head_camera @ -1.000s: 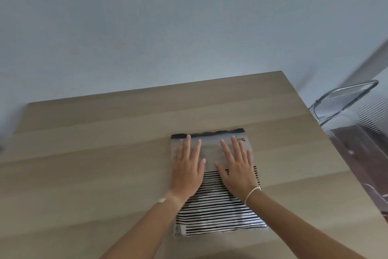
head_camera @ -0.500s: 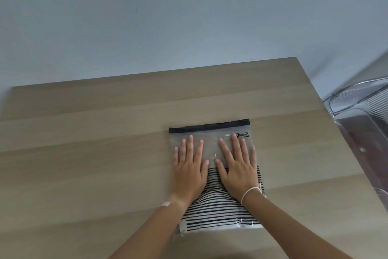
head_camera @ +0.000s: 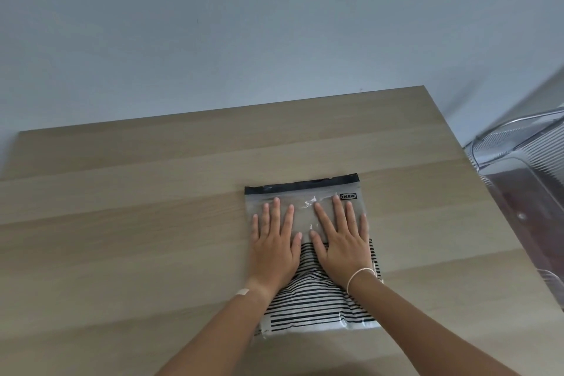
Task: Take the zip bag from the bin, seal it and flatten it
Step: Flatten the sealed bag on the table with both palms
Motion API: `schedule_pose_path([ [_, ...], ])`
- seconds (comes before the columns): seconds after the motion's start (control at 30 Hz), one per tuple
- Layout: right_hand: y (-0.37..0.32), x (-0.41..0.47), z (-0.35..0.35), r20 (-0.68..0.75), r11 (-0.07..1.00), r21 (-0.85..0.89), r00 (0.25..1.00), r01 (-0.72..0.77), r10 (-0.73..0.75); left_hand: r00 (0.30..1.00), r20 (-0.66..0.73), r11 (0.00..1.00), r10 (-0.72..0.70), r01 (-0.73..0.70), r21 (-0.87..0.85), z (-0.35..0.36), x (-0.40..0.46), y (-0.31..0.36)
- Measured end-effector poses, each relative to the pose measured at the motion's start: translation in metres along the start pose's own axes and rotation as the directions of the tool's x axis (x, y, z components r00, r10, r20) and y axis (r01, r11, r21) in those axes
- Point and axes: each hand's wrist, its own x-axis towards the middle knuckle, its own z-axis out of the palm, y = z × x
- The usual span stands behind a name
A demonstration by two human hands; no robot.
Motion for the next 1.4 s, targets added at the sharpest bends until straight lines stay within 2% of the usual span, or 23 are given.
schedule_pose_path([
  [0.1,0.002,-0.001,-0.006,0.021,0.999,0.04,0.999,0.036,-0.037,1.0,0.011,1.0,0.015,-0.015,-0.02,-0.001,-0.001,-0.004],
  [0.2,0.009,-0.01,-0.018,-0.012,0.988,0.147,0.999,0.042,-0.04,1.0,-0.027,0.992,0.009,-0.012,-0.122,-0.009,-0.01,-0.009],
  [0.33,0.027,-0.039,-0.033,-0.132,0.967,0.233,0.982,-0.105,0.138,0.982,-0.071,0.946,-0.176,0.149,-0.289,-0.017,-0.032,-0.013],
  [0.47,0.037,-0.065,-0.037,-0.078,0.907,0.374,0.968,-0.193,0.239,0.944,-0.145,0.909,-0.298,0.234,-0.345,-0.023,-0.046,-0.01],
  [0.53,0.037,-0.068,-0.038,-0.039,0.859,0.472,0.969,-0.199,0.246,0.927,-0.142,0.847,-0.346,0.244,-0.472,-0.026,-0.047,-0.006],
  [0.6,0.038,-0.066,-0.039,-0.012,0.779,0.585,0.958,-0.225,0.285,0.907,-0.083,0.739,-0.414,0.281,-0.612,-0.03,-0.045,-0.002],
  [0.67,0.043,-0.062,-0.041,0.007,0.7,0.665,0.94,-0.26,0.342,0.891,-0.041,0.661,-0.452,0.304,-0.686,-0.033,-0.041,0.001],
  [0.77,0.056,-0.054,-0.044,0.045,0.639,0.715,0.932,-0.282,0.361,0.903,-0.035,0.653,-0.427,0.281,-0.704,-0.035,-0.036,0.008],
  [0.87,0.075,-0.048,-0.047,0.071,0.582,0.758,0.924,-0.294,0.375,0.897,-0.001,0.58,-0.442,0.285,-0.763,-0.037,-0.028,0.024],
  [0.93,0.09,-0.043,-0.053,0.056,0.531,0.802,0.919,-0.275,0.391,0.899,0.006,0.531,-0.438,0.264,-0.805,-0.04,-0.021,0.038],
  [1.03,0.118,-0.032,-0.07,-0.03,0.514,0.835,0.917,-0.196,0.398,0.919,0.024,0.454,-0.393,0.216,-0.865,-0.045,-0.008,0.068],
  [1.17,0.176,-0.014,-0.108,-0.138,0.545,0.831,0.908,-0.111,0.395,0.96,0.021,0.462,-0.278,0.153,-0.874,-0.055,0.023,0.127],
  [1.3,0.259,0.003,-0.155,-0.262,0.664,0.743,0.874,-0.087,0.408,0.985,-0.003,0.459,-0.173,0.078,-0.885,-0.061,0.059,0.204],
  [1.4,0.324,0.012,-0.19,-0.332,0.731,0.675,0.844,-0.099,0.421,0.996,0.05,0.408,-0.078,0.077,-0.91,-0.059,0.083,0.265],
])
